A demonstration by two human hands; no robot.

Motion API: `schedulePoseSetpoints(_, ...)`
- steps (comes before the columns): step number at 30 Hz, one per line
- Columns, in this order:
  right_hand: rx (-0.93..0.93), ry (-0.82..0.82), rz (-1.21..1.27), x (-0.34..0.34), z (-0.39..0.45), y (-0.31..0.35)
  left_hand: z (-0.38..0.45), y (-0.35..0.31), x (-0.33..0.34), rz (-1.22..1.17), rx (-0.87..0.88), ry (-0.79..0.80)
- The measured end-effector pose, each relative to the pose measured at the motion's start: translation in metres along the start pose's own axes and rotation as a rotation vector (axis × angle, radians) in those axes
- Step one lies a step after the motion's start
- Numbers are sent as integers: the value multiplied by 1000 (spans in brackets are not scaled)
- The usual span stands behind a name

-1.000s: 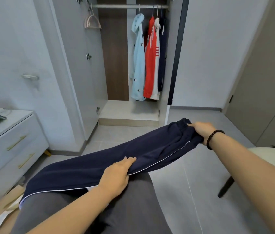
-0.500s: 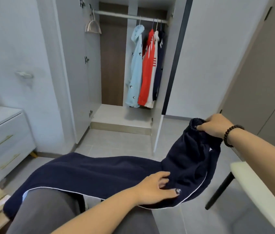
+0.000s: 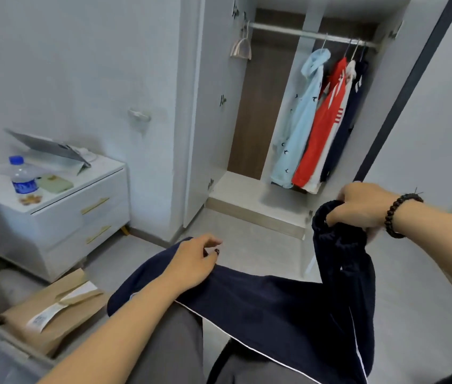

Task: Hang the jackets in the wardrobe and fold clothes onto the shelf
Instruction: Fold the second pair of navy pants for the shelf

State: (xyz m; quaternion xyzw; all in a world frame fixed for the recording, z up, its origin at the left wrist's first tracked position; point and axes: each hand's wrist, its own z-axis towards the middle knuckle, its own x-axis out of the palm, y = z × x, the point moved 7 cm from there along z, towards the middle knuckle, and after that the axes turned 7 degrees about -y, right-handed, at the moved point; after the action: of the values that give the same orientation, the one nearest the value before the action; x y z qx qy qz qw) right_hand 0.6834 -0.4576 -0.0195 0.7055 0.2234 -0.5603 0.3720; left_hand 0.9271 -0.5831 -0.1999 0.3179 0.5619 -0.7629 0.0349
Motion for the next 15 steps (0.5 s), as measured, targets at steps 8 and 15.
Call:
schedulePoseSetpoints(8,-165,-40,26,-18,13,147,2,84,-42,299,-108,60)
schedulePoseSetpoints(15,-297,68,228,30,35,274,-7,87,-46,-203,-185,-58)
